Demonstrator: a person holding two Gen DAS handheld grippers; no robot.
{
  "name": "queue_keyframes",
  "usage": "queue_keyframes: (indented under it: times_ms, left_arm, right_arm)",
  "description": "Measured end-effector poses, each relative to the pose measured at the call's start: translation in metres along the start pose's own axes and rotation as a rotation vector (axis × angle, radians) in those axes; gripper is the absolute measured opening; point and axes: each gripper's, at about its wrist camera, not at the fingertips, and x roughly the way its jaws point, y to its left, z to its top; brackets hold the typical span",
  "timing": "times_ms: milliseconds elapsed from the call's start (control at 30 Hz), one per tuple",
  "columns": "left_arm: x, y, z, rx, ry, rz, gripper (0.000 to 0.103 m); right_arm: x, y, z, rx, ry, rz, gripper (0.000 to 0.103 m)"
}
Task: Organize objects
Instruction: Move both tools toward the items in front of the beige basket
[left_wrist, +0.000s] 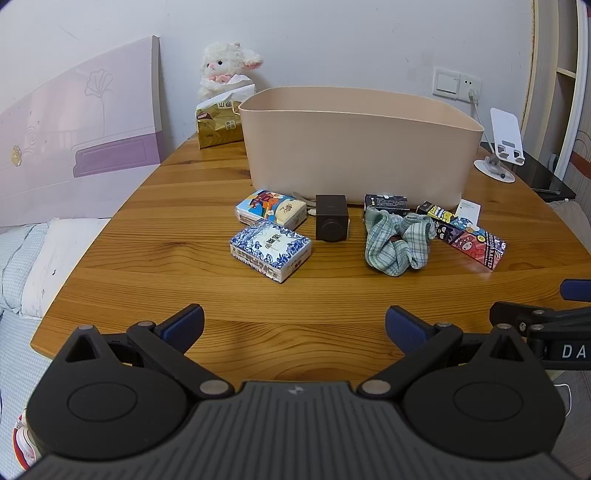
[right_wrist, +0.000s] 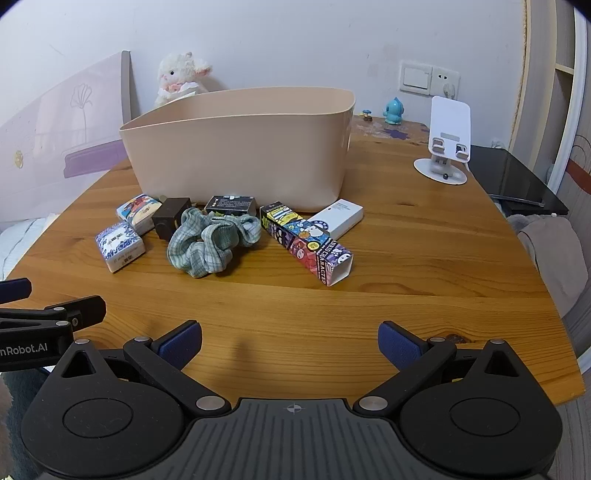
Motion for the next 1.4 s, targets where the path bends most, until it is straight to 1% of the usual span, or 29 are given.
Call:
queue_keyframes:
  times_ms: [900, 1067, 1400]
  left_arm:
    - [0.007, -0.002, -0.002, 0.013, 0.006, -0.002, 0.103]
    - [0.016, 0.000, 0.002, 0.013, 0.014, 0.005, 0.103]
    - [0.023, 0.004, 0.013, 0.001, 0.016, 0.014, 0.103]
  right_arm:
    - [0.007, -0.002, 0.004, -0.007, 0.010, 0.015, 0.103]
    - [0.007, -0.003, 0.005, -0.006, 0.006, 0.015, 0.103]
    - [0.012, -0.009, 0.018, -0.017, -0.008, 0.020, 0.103]
